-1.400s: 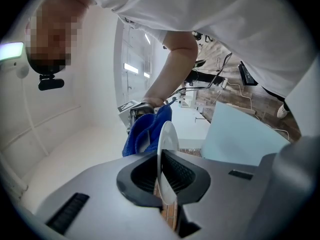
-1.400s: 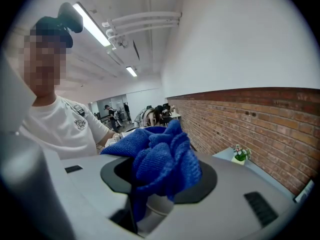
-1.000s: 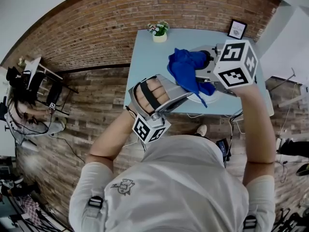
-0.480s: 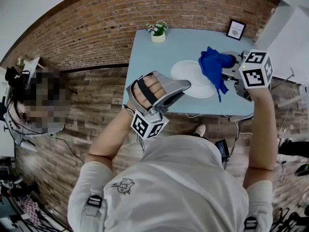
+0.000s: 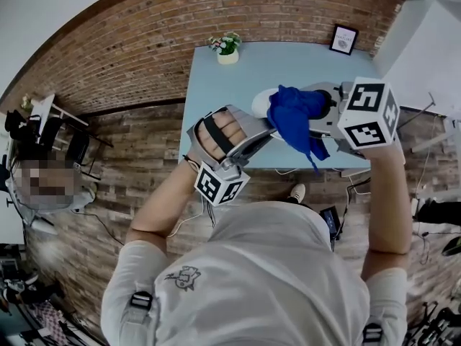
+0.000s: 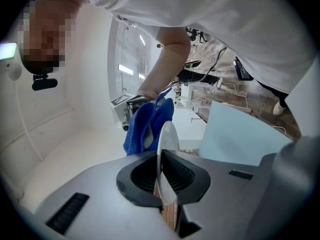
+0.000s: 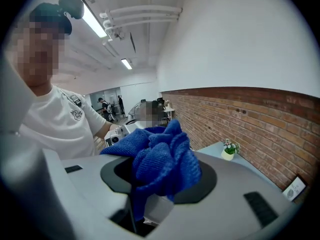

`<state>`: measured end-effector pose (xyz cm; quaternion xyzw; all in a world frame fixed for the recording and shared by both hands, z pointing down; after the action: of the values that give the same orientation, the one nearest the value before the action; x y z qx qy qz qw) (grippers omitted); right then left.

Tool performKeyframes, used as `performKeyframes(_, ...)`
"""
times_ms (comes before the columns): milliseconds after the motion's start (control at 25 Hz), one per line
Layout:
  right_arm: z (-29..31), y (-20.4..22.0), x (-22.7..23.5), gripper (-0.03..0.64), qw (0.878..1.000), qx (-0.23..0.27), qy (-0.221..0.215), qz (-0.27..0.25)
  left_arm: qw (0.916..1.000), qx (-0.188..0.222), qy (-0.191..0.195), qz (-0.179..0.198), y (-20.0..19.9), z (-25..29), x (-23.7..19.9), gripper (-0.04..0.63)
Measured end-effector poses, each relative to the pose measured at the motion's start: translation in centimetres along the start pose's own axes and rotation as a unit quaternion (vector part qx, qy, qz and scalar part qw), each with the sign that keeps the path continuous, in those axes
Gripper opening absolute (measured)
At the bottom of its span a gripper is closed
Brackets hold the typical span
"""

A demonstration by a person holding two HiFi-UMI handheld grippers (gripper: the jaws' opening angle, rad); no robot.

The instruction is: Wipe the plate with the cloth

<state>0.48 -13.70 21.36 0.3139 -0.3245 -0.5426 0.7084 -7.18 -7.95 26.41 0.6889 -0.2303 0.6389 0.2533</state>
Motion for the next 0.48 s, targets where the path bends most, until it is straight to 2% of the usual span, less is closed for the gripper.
performKeyframes(320,0.4,-1.0,-0.8,0.169,1.0,-0.016,-0.011,-0.021,0.9998,0.004,-0.014,0.011,-2.5,-1.8,-0.5,0.021)
performKeyframes(480,1.7,-1.3,0.6,0.169,1.0,-0.023,-0.014,-0.007,0.9996,0.013,-0.013,0.02,-3.5,-2.0,-0.3,0.021)
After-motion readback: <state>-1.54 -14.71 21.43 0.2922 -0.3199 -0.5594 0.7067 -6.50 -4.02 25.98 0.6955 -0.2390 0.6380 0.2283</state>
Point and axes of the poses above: the fingertips, and each gripper's own axes: z forward along the fingers, x to its right, y out of its underside, the point moved 5 cm from there along -z, backward along the fingers, and after that the axes turned 8 degrees about -x, right-handed, at the moved point
